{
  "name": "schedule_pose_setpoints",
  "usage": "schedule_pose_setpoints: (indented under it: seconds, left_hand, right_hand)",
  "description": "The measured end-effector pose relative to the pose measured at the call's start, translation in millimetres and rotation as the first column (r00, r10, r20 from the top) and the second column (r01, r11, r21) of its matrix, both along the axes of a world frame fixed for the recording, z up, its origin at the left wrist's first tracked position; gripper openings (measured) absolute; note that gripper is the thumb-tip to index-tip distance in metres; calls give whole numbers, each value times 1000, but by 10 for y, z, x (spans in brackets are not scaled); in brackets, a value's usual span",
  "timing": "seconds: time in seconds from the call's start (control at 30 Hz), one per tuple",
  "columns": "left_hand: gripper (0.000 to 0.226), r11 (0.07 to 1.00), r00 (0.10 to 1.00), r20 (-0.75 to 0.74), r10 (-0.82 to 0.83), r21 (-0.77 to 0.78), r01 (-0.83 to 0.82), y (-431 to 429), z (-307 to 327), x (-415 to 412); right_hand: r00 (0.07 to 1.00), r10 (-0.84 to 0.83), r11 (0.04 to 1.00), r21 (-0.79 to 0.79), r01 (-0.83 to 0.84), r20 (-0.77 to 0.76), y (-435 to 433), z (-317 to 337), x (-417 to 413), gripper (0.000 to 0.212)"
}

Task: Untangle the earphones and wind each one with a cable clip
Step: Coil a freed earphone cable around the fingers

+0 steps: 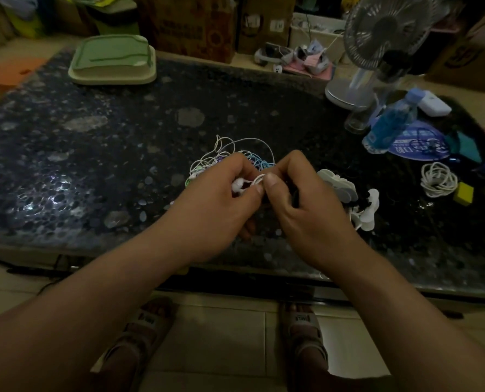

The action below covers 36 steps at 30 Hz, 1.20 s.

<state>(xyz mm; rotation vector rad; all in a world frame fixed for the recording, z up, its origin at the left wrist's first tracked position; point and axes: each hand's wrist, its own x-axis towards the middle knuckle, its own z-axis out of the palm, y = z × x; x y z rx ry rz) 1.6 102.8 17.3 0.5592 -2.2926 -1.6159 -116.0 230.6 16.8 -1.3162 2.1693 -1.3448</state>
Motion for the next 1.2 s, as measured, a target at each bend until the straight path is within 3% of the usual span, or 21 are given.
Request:
schedule_pose_setpoints:
  seconds: [0.2, 0.47, 0.67, 0.8, 0.97, 1.07, 1.2]
  left_hand:
    - [10, 987, 992, -79, 102, -115, -110, 233, -78, -41]
    - [11, 959, 965, -138, 221, 209, -190, 261, -69, -80]
    - [8, 974, 952, -250, 174, 184, -129, 158, -28, -57]
    - [6, 977, 967, -222, 129, 193, -86, 76, -47, -47]
    - [11, 976, 972, -210, 107, 209, -62, 51, -54, -45]
    - [20, 964, 975, -186, 120, 258, -69, 125, -63, -44]
    - [30, 922, 970, -167, 179, 373, -106, 251, -71, -65]
  right_hand:
    - [968, -220, 970, -129, 205, -118, -127, -112, 63, 15]
    - [956, -229, 919, -285, 274, 182, -208, -74, 174, 22]
    - [957, -59, 969, -215, 124, 285, -162, -8, 207, 15]
    - [978, -38, 995, -78, 55, 206, -101, -26, 118, 11]
    - [992, -24, 999, -38, 29, 126, -142, -33, 57, 2]
    - [995, -98, 993, -59, 100, 35, -188, -84, 86, 5]
    - [982, -179, 973, -137, 186, 64, -223, -127, 153, 11]
